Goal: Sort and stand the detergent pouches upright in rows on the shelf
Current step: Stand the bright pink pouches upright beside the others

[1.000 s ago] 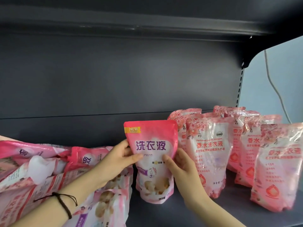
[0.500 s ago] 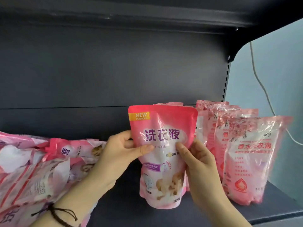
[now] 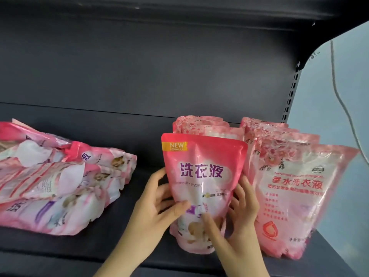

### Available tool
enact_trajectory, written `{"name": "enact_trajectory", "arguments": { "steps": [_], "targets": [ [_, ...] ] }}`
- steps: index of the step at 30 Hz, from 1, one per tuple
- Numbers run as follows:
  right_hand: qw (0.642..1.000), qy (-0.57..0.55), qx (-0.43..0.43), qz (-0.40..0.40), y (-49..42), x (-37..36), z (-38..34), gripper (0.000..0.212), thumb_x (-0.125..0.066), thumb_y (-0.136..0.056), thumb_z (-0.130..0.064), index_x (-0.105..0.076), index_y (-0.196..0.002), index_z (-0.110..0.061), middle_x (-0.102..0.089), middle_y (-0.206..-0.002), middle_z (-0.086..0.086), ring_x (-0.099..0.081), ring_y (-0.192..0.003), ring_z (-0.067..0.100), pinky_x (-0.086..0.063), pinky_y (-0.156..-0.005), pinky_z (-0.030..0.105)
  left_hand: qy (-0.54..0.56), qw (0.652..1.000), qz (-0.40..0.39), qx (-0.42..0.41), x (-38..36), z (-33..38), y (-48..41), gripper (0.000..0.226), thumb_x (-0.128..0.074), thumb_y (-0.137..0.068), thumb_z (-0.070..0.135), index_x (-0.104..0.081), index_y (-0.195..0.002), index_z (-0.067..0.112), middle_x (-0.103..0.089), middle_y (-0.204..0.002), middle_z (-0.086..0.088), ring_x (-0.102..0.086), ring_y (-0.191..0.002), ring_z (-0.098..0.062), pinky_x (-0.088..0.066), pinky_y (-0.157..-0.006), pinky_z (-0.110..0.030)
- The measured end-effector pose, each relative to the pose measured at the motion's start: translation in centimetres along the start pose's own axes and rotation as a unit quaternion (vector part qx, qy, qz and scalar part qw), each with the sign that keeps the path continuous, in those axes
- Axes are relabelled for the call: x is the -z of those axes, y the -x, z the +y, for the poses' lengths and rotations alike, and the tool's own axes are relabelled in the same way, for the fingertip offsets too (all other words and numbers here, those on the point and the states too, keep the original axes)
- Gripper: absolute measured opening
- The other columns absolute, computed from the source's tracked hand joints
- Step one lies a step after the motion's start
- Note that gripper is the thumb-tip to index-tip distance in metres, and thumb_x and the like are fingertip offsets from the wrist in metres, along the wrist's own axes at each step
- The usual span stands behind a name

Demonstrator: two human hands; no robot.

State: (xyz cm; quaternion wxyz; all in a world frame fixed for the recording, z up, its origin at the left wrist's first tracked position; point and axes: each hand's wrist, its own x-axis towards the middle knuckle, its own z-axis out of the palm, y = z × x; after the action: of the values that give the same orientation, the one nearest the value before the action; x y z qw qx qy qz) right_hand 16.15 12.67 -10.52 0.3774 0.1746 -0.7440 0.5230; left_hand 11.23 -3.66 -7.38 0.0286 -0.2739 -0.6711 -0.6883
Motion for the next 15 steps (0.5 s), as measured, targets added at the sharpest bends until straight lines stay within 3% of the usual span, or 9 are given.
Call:
{"name": "enact_trajectory", "arguments": {
  "steps": [2, 4, 5, 6, 8, 11, 13, 15],
  "targets": [
    [0.994, 0.107, -0.023, -0.026, 1.0, 0.4, 0.2, 0.097, -0.076, -0.071, -0.046, -0.011, -0.142, -0.057, -0.023, -0.155, -0.014, -0.024, -0.139, -0.007, -0.037, -0.095, 0.002, -0.037, 0.998, -0.028, 0.031, 0.0, -0.9, 1.3, 0.09, -0.081, -0.066, 0.022, -0.028, -0.123, 0.067, -0.065, -0.114, 0.026, -0.062, -0.109, 0.001, -0.052, -0.085, -0.017],
    [0.978, 0.192, -0.068, -0.051, 1.3, 0.7, -0.3, 0.092, -0.052, -0.06, -0.085, -0.001, -0.135, -0.069, -0.014, -0.156, -0.016, -0.008, -0.129, -0.029, -0.036, -0.078, -0.006, -0.071, 0.996, -0.04, 0.047, -0.2, -1.8, 2.1, 0.105, -0.084, -0.068, 0.015, -0.018, -0.113, 0.083, -0.06, -0.111, 0.039, -0.058, -0.109, 0.01, -0.051, -0.085, -0.014],
    [0.972, 0.212, -0.081, -0.061, 1.3, 0.8, -0.4, 0.089, -0.044, -0.058, -0.091, 0.002, -0.132, -0.072, -0.012, -0.155, -0.019, -0.006, -0.123, -0.035, -0.036, -0.073, -0.007, -0.086, 0.995, -0.036, 0.047, -0.3, -2.1, 2.3, 0.109, -0.083, -0.07, 0.013, -0.014, -0.112, 0.086, -0.059, -0.109, 0.041, -0.057, -0.109, 0.012, -0.05, -0.086, -0.013],
    [0.97, 0.216, -0.089, -0.067, 1.1, 0.8, -0.7, 0.086, -0.046, -0.06, -0.089, 0.004, -0.129, -0.074, -0.012, -0.155, -0.021, -0.006, -0.119, -0.038, -0.035, -0.072, -0.007, -0.097, 0.994, -0.031, 0.043, -0.4, -2.4, 2.4, 0.111, -0.082, -0.072, 0.012, -0.011, -0.113, 0.086, -0.059, -0.111, 0.04, -0.056, -0.109, 0.013, -0.051, -0.088, -0.014],
    [0.97, 0.21, -0.096, -0.082, 0.7, 0.7, -1.0, 0.086, -0.064, -0.073, -0.066, 0.004, -0.124, -0.077, -0.01, -0.152, -0.023, -0.014, -0.109, -0.042, -0.032, -0.072, -0.009, -0.113, 0.993, -0.027, 0.029, -0.4, -2.7, 2.0, 0.11, -0.08, -0.074, 0.012, -0.01, -0.117, 0.085, -0.059, -0.117, 0.034, -0.057, -0.111, 0.009, -0.052, -0.092, -0.021],
    [0.971, 0.202, -0.086, -0.093, 0.0, 0.3, -0.7, 0.083, -0.073, -0.08, -0.036, -0.015, -0.131, -0.068, -0.016, -0.152, -0.016, -0.029, -0.098, -0.039, -0.032, -0.073, -0.008, -0.143, 0.989, -0.023, 0.007, -0.2, -2.9, 0.9, 0.106, -0.079, -0.076, 0.016, -0.009, -0.116, 0.085, -0.06, -0.114, 0.032, -0.058, -0.109, 0.01, -0.052, -0.087, -0.017],
    [0.973, 0.19, -0.087, -0.098, -0.5, 0.0, -0.4, 0.078, -0.073, -0.081, -0.034, -0.019, -0.13, -0.061, -0.023, -0.149, -0.014, -0.041, -0.098, -0.029, -0.034, -0.075, -0.006, -0.159, 0.987, -0.027, -0.006, 0.0, -3.1, 0.1, 0.105, -0.077, -0.078, 0.016, -0.006, -0.12, 0.08, -0.057, -0.119, 0.027, -0.058, -0.108, 0.009, -0.052, -0.087, -0.016],
    [0.974, 0.179, -0.095, -0.098, -1.1, -0.1, 0.0, 0.077, -0.073, -0.081, -0.03, -0.021, -0.131, -0.059, -0.03, -0.143, -0.013, -0.054, -0.093, -0.008, -0.039, -0.075, 0.0, -0.156, 0.987, -0.032, -0.008, 0.2, -3.4, -0.7, 0.104, -0.077, -0.079, 0.014, -0.006, -0.125, 0.075, -0.057, -0.123, 0.022, -0.059, -0.108, 0.007, -0.052, -0.088, -0.017]
  ]
}}
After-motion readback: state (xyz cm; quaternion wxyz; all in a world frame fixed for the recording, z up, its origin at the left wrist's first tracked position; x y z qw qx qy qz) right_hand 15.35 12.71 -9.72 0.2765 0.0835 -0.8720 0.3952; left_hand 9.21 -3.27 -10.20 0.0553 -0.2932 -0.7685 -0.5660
